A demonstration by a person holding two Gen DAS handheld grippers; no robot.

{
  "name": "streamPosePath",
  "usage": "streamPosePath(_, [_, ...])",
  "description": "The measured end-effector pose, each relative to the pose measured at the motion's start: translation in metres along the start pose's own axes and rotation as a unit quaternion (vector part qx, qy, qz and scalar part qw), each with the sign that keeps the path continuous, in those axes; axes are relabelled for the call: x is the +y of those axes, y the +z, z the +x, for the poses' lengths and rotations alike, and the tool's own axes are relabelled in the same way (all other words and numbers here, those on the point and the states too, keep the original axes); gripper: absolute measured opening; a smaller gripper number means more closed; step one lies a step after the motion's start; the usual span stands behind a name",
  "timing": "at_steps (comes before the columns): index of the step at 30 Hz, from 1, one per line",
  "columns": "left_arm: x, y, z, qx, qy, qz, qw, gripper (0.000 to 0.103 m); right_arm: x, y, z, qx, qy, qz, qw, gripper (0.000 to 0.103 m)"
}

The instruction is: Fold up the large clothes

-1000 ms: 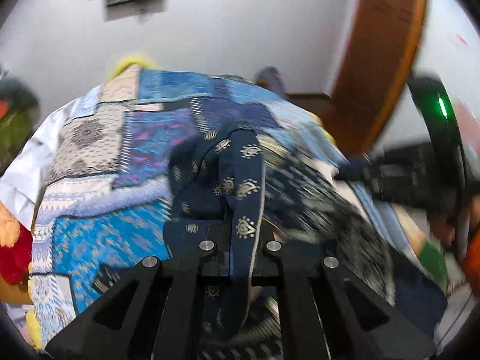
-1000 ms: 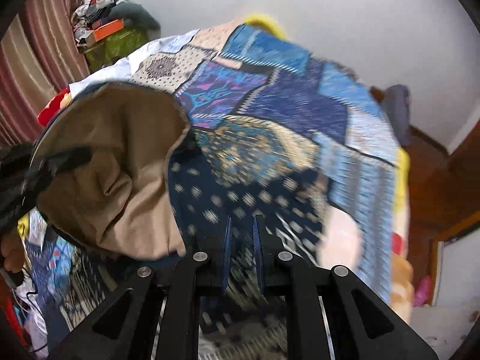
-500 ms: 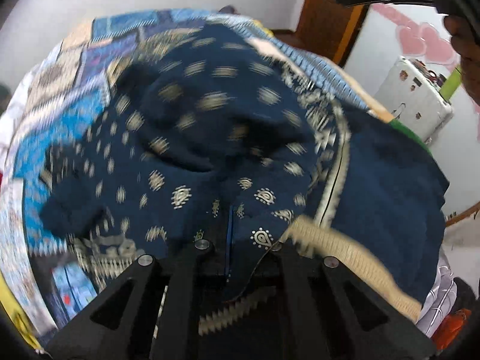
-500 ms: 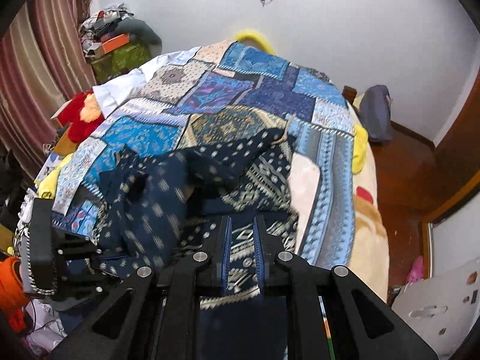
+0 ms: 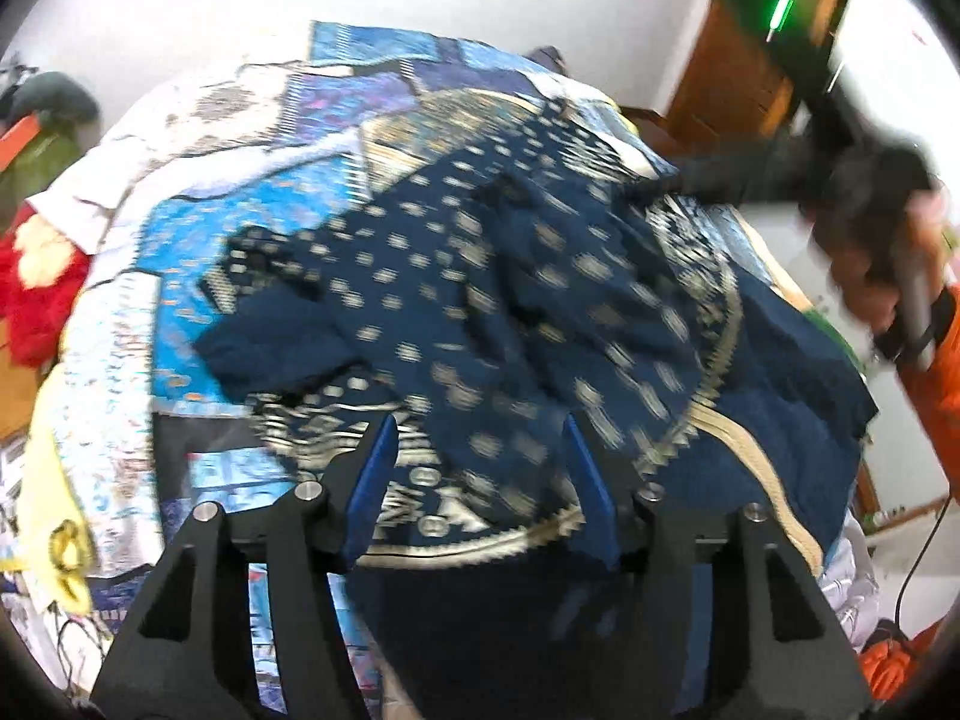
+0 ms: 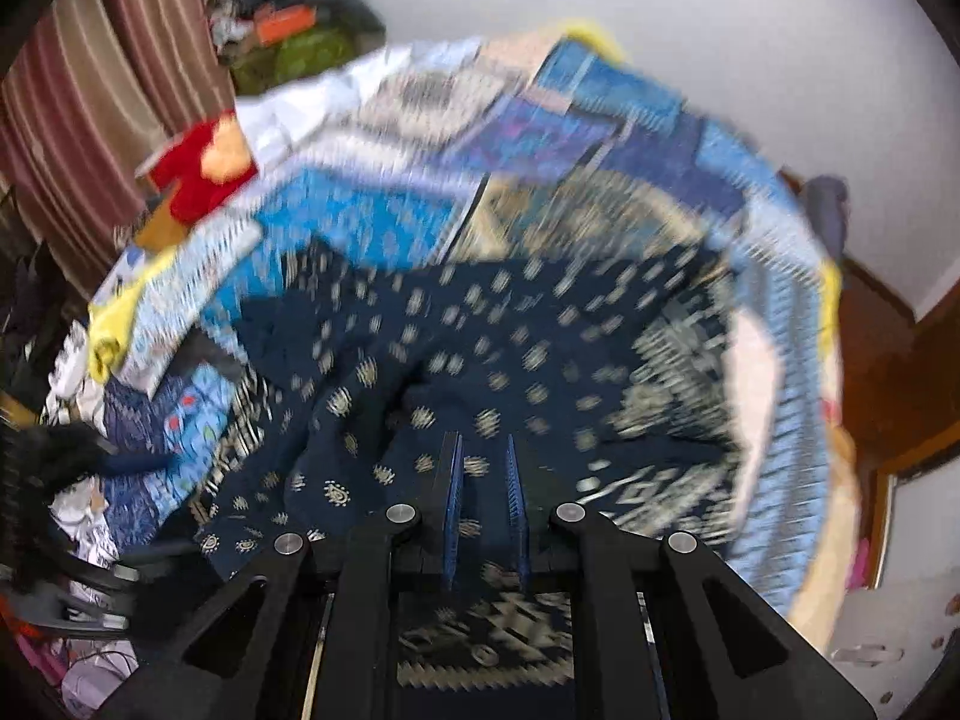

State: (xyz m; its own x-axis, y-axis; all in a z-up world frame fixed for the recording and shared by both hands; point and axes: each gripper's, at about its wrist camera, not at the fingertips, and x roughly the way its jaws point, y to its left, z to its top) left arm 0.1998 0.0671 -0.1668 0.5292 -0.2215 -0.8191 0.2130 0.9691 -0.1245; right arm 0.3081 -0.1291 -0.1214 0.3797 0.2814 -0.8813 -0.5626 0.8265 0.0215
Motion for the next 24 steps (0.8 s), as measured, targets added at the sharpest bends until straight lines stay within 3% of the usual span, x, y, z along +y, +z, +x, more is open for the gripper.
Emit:
streamPosePath(2, [0.011, 0.007, 0.002, -0.007, 0.026, -0.008, 0.9996, 0.064, 0.006, -0.006, 0.037, 0.045, -0.001, -0.005, 0.999, 0.01])
streamPosePath(5, [0.031, 0.019, 0.019, -0.004, 0.048, -0.033, 0.9983, 0.064, 0.009, -0.027, 0.091, 0.116, -0.041, -0.033, 0.992, 0.01])
streamPosePath(8, [0.045, 0.028, 0.051, 0.014, 0.051, -0.063, 0.9966, 0.064, 0.008, -0.043, 0.088, 0.078, -0.047, -0.058, 0.994, 0.01])
streamPosePath(11, [0.045, 0.029, 0.09, 0.05, 0.019, -0.088, 0.9947, 0.064, 0.009, -0.051, 0.082, 0.073, -0.076, -0.075, 0.992, 0.01])
streamPosePath(15, [0.032, 0.017, 0.126, 0.083, 0.022, -0.074, 0.9935, 0.068, 0.009, -0.059, 0.079, 0.071, -0.097, -0.087, 0.989, 0.01])
streamPosePath(18, [0.029, 0.007, 0.125, 0.065, 0.035, -0.062, 0.9953, 0.074, 0.012, -0.065, 0.077, 0.07, -0.115, -0.102, 0.986, 0.01])
streamPosePath(24, [0.034, -0.005, 0.119, 0.065, 0.03, -0.071, 0.9949, 0.078, 0.013, -0.08, 0.067, 0.066, -0.159, -0.135, 0.976, 0.01])
